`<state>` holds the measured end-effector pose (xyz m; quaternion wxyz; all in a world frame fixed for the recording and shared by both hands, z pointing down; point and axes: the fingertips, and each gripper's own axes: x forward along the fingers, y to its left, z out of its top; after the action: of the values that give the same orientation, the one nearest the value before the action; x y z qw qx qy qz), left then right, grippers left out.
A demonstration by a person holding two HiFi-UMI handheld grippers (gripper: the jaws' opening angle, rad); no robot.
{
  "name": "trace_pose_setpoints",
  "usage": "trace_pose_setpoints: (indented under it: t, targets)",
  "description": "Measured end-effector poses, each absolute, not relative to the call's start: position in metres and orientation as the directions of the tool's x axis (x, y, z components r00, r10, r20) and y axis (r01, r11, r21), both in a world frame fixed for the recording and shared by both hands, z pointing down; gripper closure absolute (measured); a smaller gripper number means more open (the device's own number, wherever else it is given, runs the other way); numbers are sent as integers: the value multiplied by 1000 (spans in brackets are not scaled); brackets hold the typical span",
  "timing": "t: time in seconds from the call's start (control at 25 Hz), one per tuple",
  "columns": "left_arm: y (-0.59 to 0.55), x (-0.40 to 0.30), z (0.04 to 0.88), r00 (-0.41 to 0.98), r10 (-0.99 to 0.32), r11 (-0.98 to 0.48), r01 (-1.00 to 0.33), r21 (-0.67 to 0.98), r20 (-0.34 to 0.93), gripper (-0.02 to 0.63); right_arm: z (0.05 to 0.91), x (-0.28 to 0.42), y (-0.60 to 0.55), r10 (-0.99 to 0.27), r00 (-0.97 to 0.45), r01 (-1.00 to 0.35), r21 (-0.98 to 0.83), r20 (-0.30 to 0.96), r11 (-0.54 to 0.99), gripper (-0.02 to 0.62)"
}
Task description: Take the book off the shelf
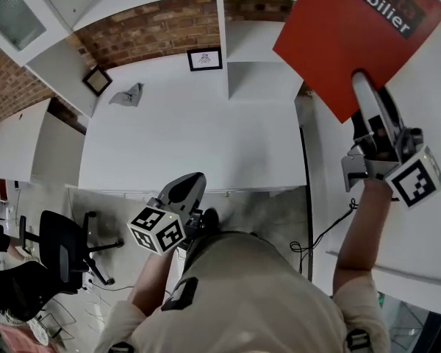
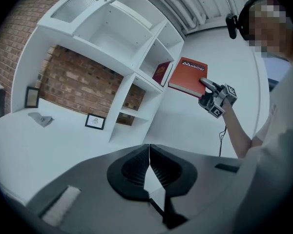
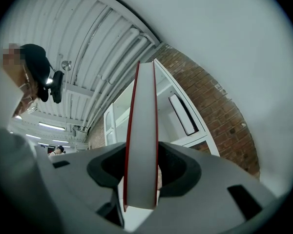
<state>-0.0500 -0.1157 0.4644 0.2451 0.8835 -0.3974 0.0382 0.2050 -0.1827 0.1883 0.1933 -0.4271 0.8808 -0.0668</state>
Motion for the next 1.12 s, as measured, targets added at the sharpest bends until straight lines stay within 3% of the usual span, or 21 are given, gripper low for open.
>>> trace_pose_setpoints:
  t: [0.52,1.12]
  targets:
    - [-60,-22,471,641,-703,-502,-753,425,307,600,191,224,-149,-726,-621,-655,-315,-294,687,434]
    - [-41,-35,484,616,-716,-470,-774,424,330,600,269,174,-142,-636,-751,-484,-507,-177,713,434]
